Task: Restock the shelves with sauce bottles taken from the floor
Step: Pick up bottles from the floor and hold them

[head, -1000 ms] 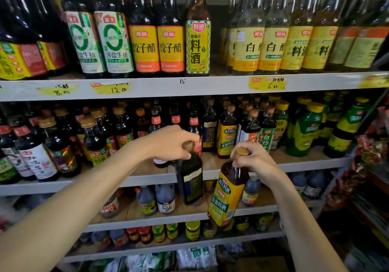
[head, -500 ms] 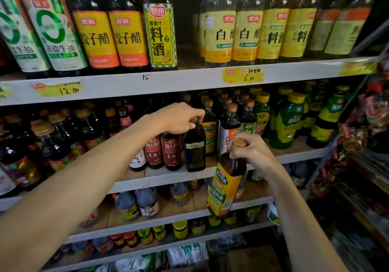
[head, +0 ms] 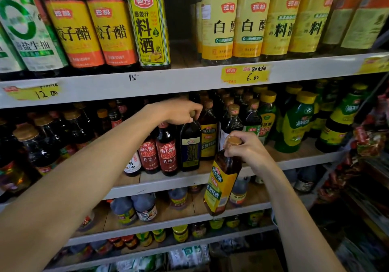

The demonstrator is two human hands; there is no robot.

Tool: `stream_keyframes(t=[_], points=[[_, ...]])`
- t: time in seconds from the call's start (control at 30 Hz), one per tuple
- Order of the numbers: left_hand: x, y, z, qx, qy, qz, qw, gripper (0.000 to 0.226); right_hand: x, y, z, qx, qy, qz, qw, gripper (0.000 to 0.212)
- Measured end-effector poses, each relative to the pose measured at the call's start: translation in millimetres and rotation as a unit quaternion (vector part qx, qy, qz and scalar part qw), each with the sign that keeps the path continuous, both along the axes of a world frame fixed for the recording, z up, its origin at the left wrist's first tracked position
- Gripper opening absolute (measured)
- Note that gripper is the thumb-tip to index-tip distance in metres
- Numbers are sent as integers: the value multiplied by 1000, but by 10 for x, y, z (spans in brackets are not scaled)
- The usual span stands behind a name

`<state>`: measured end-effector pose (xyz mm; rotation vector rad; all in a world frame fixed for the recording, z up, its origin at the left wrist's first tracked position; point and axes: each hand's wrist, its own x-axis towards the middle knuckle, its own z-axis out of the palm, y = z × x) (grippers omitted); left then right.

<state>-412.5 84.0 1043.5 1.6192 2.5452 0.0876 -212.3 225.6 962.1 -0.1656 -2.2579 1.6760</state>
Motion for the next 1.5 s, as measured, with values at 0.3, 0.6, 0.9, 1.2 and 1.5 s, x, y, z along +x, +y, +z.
stream_keyframes(t=[0.3,0.6,0.9,1.2,1.5], points=[[-209,54,-25,0,-65,17,998,16,-247,5,-2,9,-16,2,1000,11],[-343,71,-99,12,-56,-6,998,20,-426,1,37,24,-16,1,1000,10],[-392,62,-135,26,-37,-7,999,17,-531,44,101,24,-2,4,1000,10],[-420,62,-144,18,-8,15,1000,37,-549,97,238,34,5,34,999,14],[347,-163,-223,213,325,-47,920,26,-534,218,337,-128,66,58,988,23]])
